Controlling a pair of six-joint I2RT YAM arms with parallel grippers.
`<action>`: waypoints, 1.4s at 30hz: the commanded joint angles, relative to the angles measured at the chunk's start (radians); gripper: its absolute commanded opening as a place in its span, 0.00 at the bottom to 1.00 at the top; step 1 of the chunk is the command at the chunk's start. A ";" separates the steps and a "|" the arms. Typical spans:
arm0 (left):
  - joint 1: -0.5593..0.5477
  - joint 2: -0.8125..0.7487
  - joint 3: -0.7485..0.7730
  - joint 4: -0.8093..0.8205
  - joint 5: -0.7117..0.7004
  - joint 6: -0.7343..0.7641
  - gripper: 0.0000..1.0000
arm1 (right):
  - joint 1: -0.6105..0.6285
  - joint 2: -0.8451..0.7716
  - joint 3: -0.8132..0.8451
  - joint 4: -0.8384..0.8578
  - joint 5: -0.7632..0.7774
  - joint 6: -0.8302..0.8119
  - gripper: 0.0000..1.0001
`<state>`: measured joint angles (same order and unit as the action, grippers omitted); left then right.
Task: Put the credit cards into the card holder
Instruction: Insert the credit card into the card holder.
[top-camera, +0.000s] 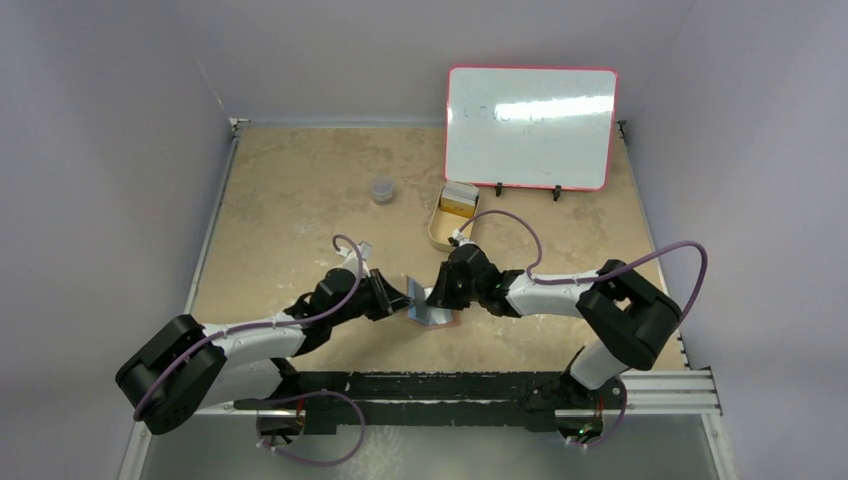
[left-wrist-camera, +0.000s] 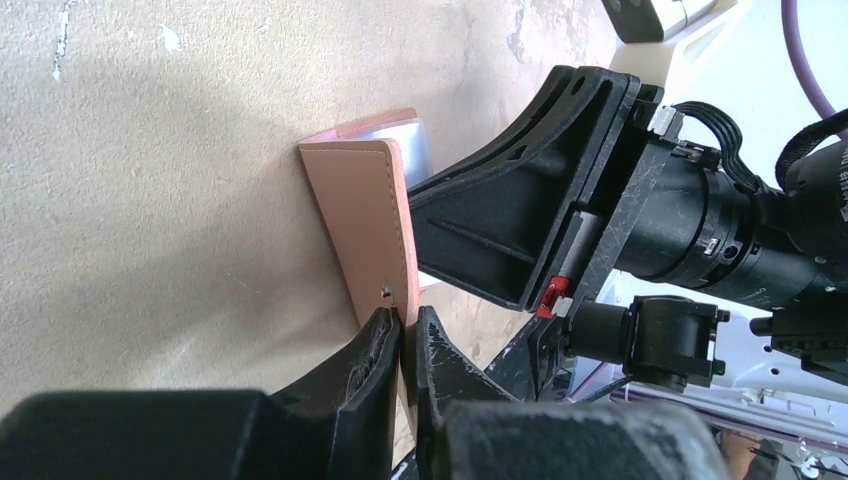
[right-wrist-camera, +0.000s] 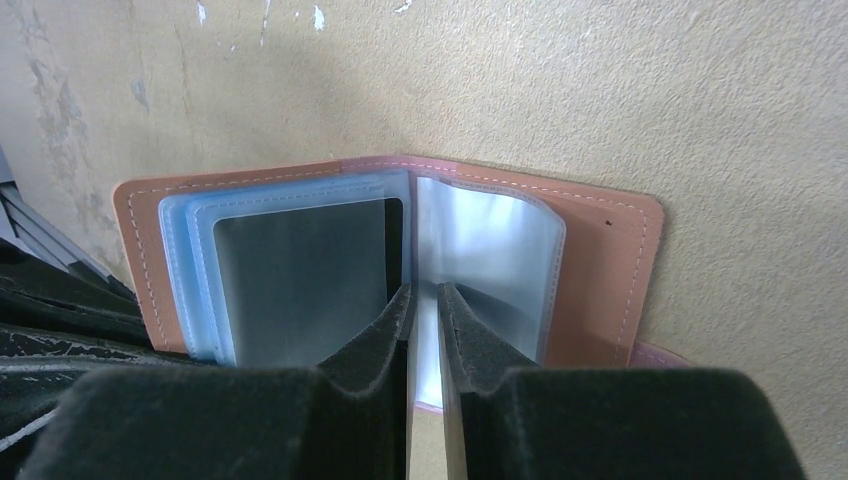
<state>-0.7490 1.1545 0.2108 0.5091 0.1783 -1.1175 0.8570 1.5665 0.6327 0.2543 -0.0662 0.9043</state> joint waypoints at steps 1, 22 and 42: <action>-0.005 -0.008 0.002 0.120 0.022 -0.016 0.10 | 0.002 0.012 -0.008 -0.007 0.002 0.001 0.16; -0.005 0.000 0.035 0.003 -0.025 0.020 0.00 | 0.004 -0.052 0.031 -0.104 0.028 -0.020 0.23; -0.006 -0.110 0.314 -0.576 -0.187 0.241 0.00 | 0.046 -0.193 0.180 -0.228 0.049 -0.020 0.56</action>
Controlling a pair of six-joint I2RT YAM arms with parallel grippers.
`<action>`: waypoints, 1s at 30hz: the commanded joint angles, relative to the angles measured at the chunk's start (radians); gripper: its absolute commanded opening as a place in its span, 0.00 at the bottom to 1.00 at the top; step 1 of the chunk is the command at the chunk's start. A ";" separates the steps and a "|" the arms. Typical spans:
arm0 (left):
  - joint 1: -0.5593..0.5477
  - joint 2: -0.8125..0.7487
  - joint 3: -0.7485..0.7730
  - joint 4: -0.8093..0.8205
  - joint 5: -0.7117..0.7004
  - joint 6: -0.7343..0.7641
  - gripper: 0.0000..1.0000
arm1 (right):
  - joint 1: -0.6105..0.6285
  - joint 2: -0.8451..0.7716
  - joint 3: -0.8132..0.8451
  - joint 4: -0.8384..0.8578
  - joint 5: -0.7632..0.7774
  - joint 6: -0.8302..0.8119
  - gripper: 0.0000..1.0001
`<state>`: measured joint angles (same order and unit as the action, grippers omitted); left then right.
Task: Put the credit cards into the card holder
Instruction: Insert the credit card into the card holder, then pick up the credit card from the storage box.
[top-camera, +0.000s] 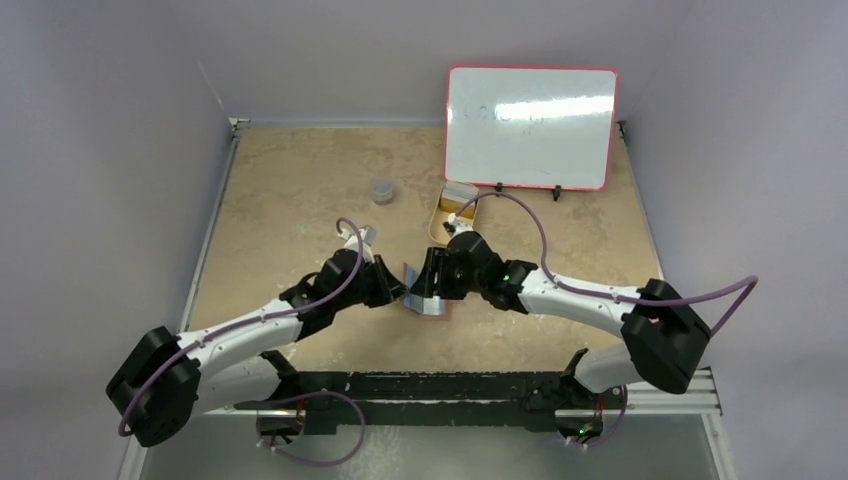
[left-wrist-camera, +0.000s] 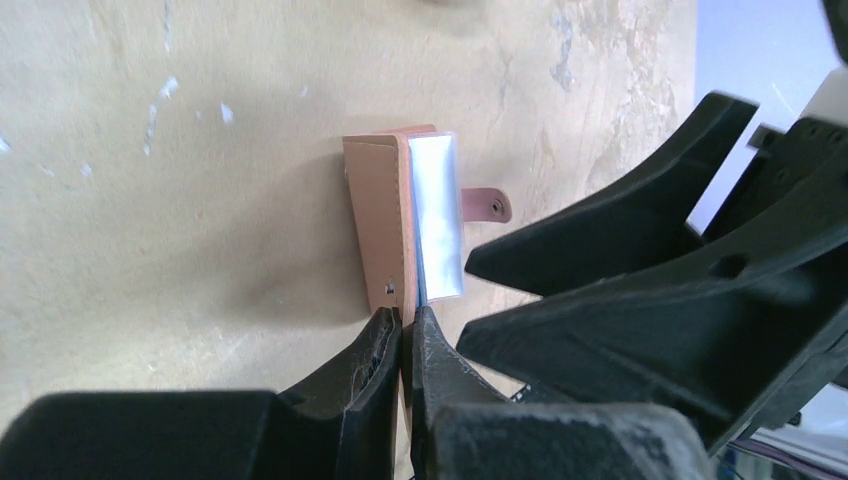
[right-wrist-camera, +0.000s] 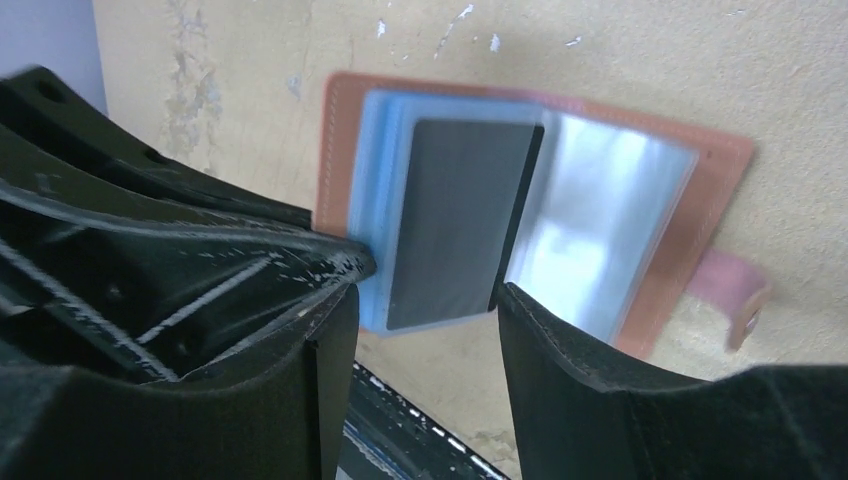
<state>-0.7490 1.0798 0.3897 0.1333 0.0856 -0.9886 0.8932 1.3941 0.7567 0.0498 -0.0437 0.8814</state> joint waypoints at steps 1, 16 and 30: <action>-0.006 -0.031 0.157 -0.246 -0.109 0.123 0.00 | 0.009 -0.027 0.060 -0.035 0.042 0.003 0.56; -0.016 0.128 0.316 -0.501 -0.189 0.129 0.00 | -0.004 -0.136 0.087 -0.222 0.218 -0.104 0.56; -0.022 0.115 0.269 -0.321 -0.031 0.044 0.00 | -0.206 -0.190 0.127 -0.205 0.162 -0.361 0.56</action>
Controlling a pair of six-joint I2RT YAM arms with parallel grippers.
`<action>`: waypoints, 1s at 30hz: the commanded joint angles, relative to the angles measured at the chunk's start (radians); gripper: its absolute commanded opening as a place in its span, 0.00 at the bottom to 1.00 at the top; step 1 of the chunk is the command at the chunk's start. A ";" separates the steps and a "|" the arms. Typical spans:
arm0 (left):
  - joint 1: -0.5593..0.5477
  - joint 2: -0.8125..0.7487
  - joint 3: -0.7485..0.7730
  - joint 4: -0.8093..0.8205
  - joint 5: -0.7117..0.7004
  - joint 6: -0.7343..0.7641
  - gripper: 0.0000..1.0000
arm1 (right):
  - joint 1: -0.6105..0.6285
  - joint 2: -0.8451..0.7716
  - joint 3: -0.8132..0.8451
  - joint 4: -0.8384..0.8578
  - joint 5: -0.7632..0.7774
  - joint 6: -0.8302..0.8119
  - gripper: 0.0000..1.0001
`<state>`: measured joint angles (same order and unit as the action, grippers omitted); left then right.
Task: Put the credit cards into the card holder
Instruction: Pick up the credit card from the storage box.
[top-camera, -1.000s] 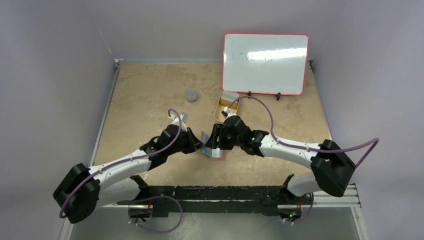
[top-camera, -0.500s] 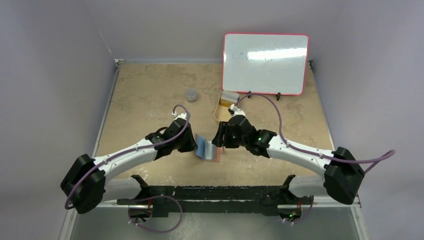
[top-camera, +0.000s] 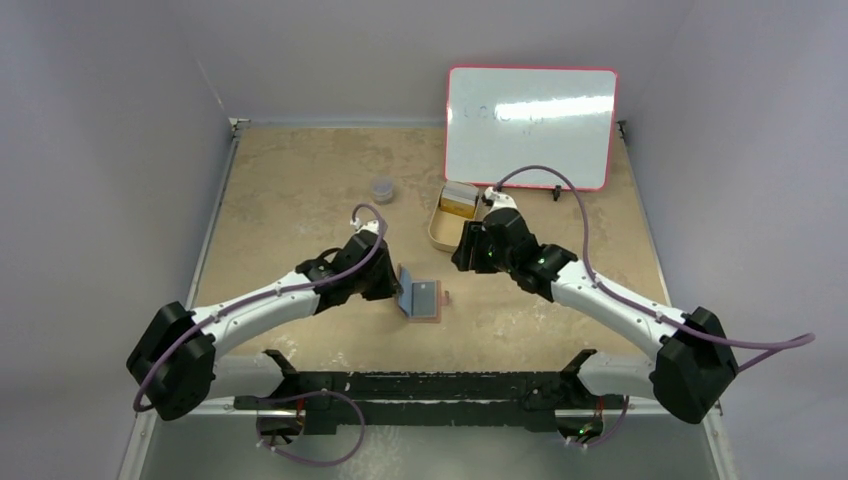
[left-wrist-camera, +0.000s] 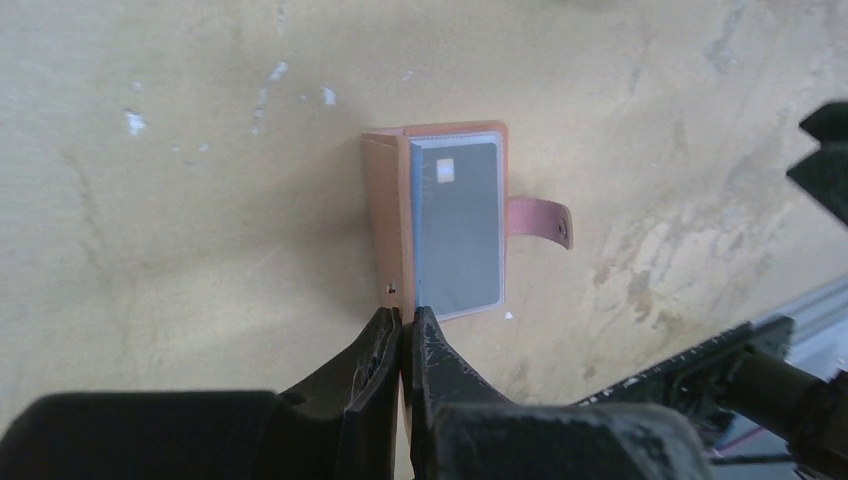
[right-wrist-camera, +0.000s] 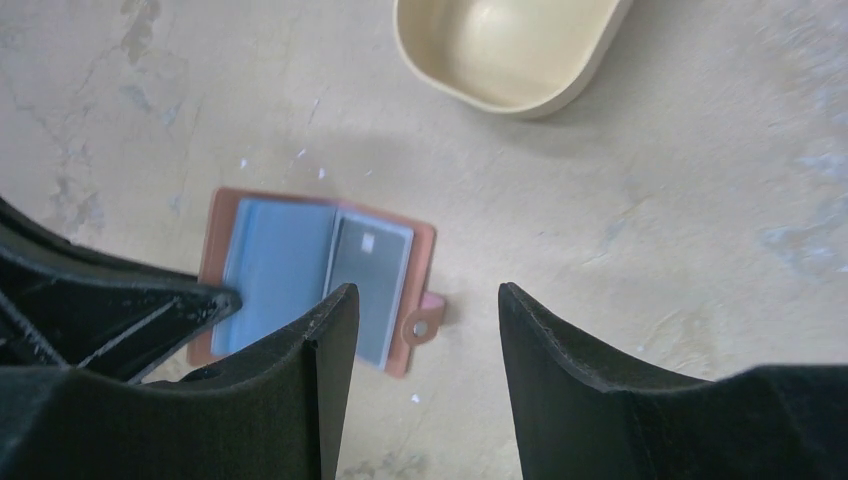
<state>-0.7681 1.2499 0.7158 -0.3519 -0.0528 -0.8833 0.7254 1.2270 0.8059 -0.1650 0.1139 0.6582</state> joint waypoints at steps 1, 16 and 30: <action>-0.003 -0.068 -0.086 0.205 0.133 -0.080 0.00 | -0.047 -0.016 0.096 0.013 0.004 -0.166 0.57; 0.002 -0.104 -0.145 0.163 0.062 -0.041 0.05 | -0.134 0.253 0.376 0.094 0.002 -0.724 0.57; 0.004 -0.119 -0.166 0.106 0.002 -0.002 0.17 | -0.138 0.578 0.586 0.023 0.099 -1.028 0.61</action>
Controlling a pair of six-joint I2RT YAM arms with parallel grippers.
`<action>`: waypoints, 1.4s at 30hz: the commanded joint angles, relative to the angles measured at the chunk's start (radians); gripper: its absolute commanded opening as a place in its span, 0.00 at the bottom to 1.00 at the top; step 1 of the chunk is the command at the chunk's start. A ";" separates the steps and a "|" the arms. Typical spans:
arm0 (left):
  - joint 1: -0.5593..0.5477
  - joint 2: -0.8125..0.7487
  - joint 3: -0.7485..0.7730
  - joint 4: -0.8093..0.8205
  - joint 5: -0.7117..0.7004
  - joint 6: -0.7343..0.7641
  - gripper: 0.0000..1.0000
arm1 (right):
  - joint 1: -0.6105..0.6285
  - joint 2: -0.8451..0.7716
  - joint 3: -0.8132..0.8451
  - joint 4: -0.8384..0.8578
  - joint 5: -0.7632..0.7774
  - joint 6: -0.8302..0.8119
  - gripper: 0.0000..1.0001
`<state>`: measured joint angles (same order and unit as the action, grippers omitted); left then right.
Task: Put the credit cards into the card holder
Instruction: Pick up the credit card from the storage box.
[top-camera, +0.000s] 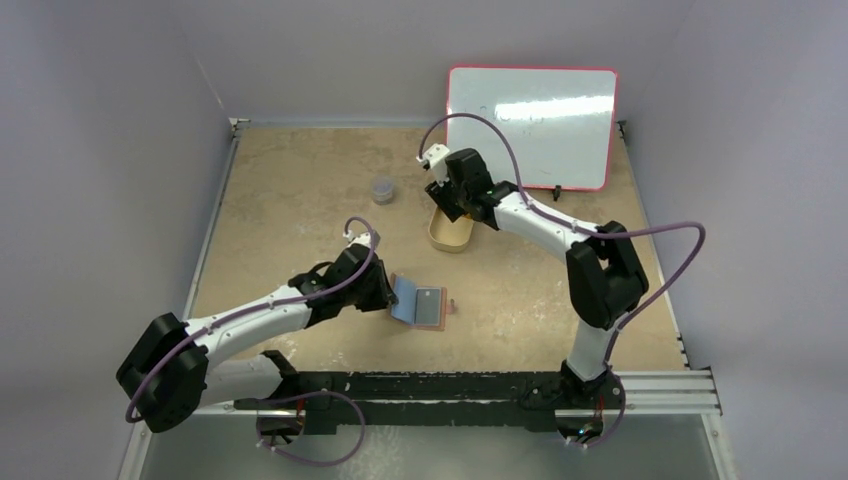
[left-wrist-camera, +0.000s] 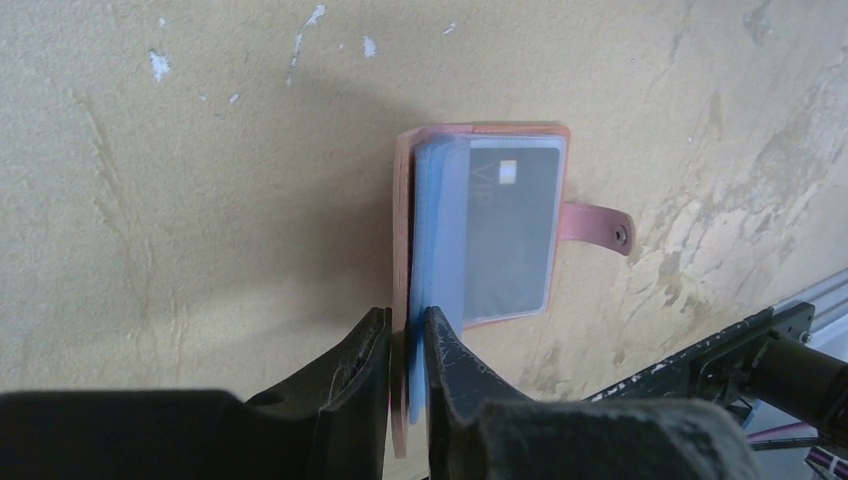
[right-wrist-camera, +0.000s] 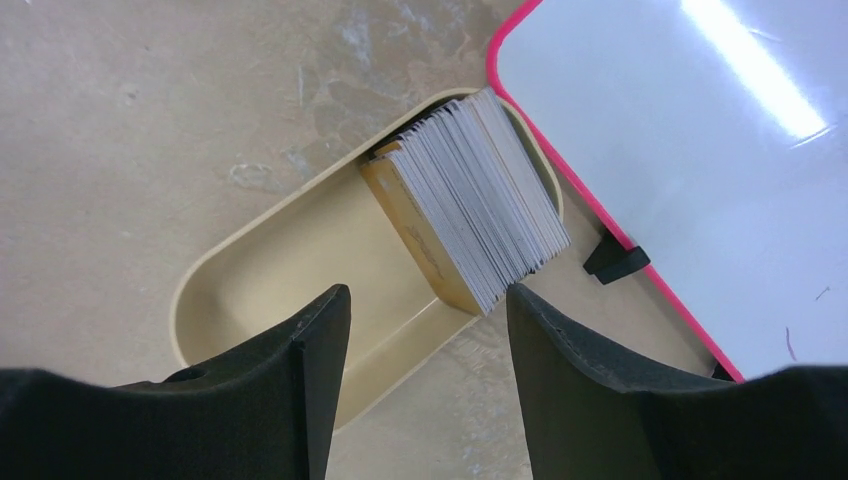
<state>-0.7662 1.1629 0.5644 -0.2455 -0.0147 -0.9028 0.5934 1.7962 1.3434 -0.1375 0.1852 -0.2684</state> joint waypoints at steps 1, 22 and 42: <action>0.004 -0.039 -0.020 0.002 -0.040 0.016 0.17 | -0.006 0.021 0.048 -0.003 0.024 -0.107 0.61; 0.005 -0.042 -0.061 0.058 0.004 0.005 0.07 | -0.006 0.115 0.045 0.082 0.256 -0.161 0.53; 0.005 -0.027 -0.053 0.071 0.020 0.015 0.06 | -0.009 0.166 0.052 0.087 0.184 -0.189 0.58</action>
<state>-0.7662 1.1339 0.5083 -0.2085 -0.0071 -0.9009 0.5880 1.9556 1.3716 -0.0807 0.3573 -0.4400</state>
